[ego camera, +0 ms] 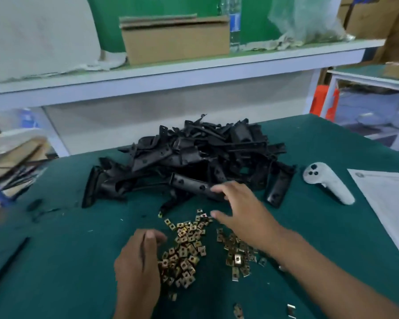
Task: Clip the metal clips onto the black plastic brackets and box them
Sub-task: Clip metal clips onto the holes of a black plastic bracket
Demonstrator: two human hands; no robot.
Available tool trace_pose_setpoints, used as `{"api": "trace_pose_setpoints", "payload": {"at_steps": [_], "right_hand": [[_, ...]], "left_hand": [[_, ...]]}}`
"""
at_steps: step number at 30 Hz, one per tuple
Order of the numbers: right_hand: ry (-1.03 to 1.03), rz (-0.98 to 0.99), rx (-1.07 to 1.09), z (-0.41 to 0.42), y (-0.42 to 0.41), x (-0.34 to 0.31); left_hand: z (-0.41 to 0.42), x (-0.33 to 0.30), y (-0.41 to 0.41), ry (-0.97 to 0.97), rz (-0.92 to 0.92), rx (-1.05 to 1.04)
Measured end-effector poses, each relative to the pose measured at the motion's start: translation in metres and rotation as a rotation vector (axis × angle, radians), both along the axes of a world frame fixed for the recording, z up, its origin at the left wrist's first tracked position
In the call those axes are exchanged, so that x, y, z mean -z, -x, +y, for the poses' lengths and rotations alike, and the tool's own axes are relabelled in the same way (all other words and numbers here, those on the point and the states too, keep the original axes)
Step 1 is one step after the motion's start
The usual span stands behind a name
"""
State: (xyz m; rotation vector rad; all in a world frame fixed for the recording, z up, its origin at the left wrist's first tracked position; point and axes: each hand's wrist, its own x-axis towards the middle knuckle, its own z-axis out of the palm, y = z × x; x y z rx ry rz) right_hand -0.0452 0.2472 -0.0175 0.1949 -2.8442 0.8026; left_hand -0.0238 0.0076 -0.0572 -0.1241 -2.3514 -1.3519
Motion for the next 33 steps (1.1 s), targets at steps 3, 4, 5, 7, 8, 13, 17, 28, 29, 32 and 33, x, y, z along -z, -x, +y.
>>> {"api": "trace_pose_setpoints", "payload": {"at_steps": [3,4,5,7,8,13,17,28,29,32,33], "right_hand": [[-0.185,0.038,0.068,-0.010,0.049,0.011],[-0.245,0.045,0.095,-0.009,0.059,0.014],[-0.306,0.061,0.107,-0.007,0.066,0.017],[-0.376,0.111,0.090,0.000,0.070,0.019],[-0.356,0.138,0.078,0.003,0.067,0.019],[0.189,0.333,0.080,-0.004,0.023,0.005],[0.551,0.347,-0.155,-0.041,-0.023,-0.005],[0.135,0.289,-0.309,-0.032,-0.030,0.019],[0.102,0.247,-0.218,-0.023,-0.026,0.019],[-0.011,0.062,-0.148,-0.007,-0.017,0.029],[-0.075,0.032,-0.184,-0.006,-0.016,0.032]], "left_hand": [[0.002,0.003,0.005,-0.046,-0.020,-0.012],[0.002,0.004,0.006,-0.055,-0.020,-0.001],[0.001,0.005,0.006,-0.064,-0.012,0.009],[0.001,0.007,0.007,-0.070,0.014,0.021],[0.001,0.007,0.008,-0.069,0.022,0.021],[0.005,0.002,0.004,-0.085,0.009,0.059],[0.016,-0.006,-0.006,-0.384,-0.110,0.338],[0.004,-0.018,0.006,-1.200,-0.389,0.438],[0.002,-0.018,0.007,-1.184,-0.388,0.455],[0.002,-0.016,0.006,-1.085,-0.391,0.473],[0.004,-0.015,0.005,-1.057,-0.398,0.495]]}}
